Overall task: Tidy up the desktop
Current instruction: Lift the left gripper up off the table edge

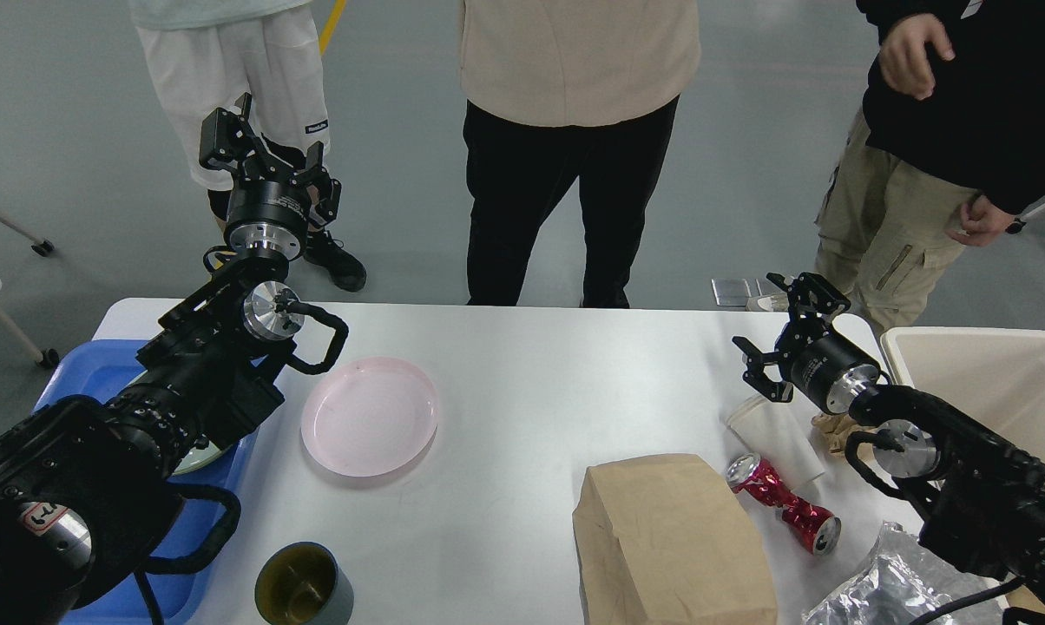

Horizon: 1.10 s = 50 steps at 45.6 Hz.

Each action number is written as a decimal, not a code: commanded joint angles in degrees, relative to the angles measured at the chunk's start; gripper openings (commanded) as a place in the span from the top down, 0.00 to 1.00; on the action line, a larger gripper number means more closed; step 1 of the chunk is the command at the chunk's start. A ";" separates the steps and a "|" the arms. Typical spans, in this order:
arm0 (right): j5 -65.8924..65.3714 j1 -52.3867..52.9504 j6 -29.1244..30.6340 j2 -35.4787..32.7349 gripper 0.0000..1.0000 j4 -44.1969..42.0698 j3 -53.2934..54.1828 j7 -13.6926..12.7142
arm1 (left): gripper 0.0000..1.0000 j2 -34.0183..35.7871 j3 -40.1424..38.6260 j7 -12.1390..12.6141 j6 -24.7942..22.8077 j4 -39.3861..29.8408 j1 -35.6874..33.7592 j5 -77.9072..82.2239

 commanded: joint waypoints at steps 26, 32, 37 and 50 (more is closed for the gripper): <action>0.00 0.00 0.00 0.00 0.00 0.00 0.00 0.00 | 0.03 1.67 0.71 5.89 -0.52 -0.06 1.53 0.18; 0.00 0.00 0.09 0.00 0.00 0.00 0.00 0.00 | 0.03 3.34 0.71 5.97 0.01 0.03 0.39 0.18; 0.00 0.00 0.00 0.00 0.00 0.00 0.00 0.00 | 0.03 5.44 1.05 5.97 0.18 0.03 -1.19 0.18; 0.00 0.00 0.00 0.00 0.00 0.00 0.00 0.00 | 0.03 11.78 9.22 6.06 -0.61 0.03 -3.56 1.05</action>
